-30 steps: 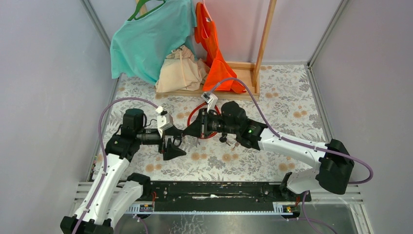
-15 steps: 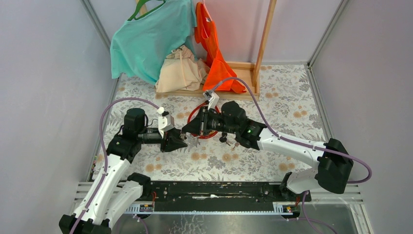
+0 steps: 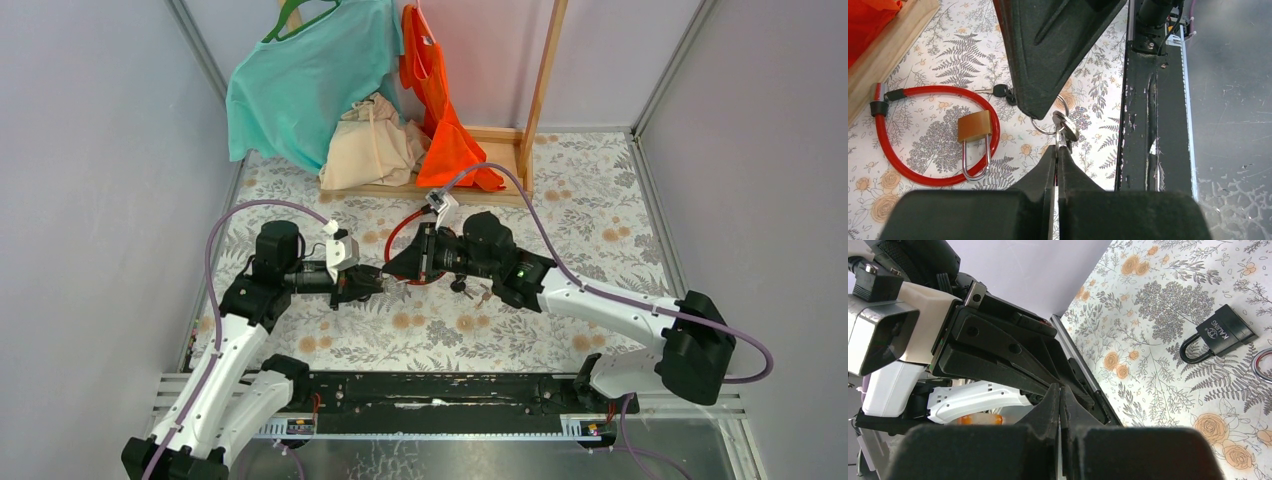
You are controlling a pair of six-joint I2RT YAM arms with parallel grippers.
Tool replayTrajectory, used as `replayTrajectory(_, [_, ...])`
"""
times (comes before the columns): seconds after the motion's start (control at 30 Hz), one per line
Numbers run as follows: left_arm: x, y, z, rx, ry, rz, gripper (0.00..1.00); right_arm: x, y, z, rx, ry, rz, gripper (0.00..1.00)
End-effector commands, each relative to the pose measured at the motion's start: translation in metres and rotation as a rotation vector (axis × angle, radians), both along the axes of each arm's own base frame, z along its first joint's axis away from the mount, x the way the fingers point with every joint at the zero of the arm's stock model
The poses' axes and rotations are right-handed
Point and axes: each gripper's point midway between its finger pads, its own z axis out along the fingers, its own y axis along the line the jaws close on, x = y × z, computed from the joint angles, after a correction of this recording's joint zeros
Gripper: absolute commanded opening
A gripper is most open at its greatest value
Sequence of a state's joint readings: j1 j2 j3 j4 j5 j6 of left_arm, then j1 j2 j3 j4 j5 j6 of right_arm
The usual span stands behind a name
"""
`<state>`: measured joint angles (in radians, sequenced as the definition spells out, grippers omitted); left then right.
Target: Unlock with the key
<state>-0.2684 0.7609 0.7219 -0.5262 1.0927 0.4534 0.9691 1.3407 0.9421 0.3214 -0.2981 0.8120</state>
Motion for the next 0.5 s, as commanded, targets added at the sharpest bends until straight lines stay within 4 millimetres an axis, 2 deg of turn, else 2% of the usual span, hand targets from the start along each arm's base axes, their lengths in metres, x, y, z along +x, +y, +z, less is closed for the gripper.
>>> replayTrajectory(0.0, [0.002,-0.001,0.011,-0.006,-0.052,-0.015,0.00,0.003,-0.009,0.027,0.052,-0.079,-0.009,0.00])
replayTrajectory(0.07, [0.000,-0.001,0.012,-0.004,-0.041,-0.020,0.00,0.000,-0.012,0.025,0.030,-0.108,0.011,0.08])
replayTrajectory(0.1, [-0.001,-0.002,0.013,-0.004,-0.032,-0.025,0.00,-0.001,-0.014,0.024,0.017,-0.125,0.027,0.20])
replayTrajectory(0.17, [-0.004,-0.002,0.014,0.006,-0.022,-0.049,0.00,-0.006,-0.017,0.022,-0.011,-0.158,0.080,0.57])
replayTrajectory(0.2, [-0.005,-0.002,0.015,0.011,-0.017,-0.059,0.00,-0.007,-0.019,0.021,-0.027,-0.185,0.107,0.68])
replayTrajectory(0.23, [-0.005,-0.001,0.015,0.021,-0.019,-0.069,0.00,-0.006,-0.021,0.022,-0.037,-0.191,0.119,0.75])
replayTrajectory(0.3, [-0.006,0.000,0.013,0.044,-0.029,-0.091,0.00,-0.004,-0.026,0.026,-0.050,-0.245,0.140,0.81])
replayTrajectory(0.47, [-0.006,0.000,0.011,0.094,-0.011,-0.126,0.00,-0.004,-0.024,0.038,-0.074,-0.323,0.202,0.80])
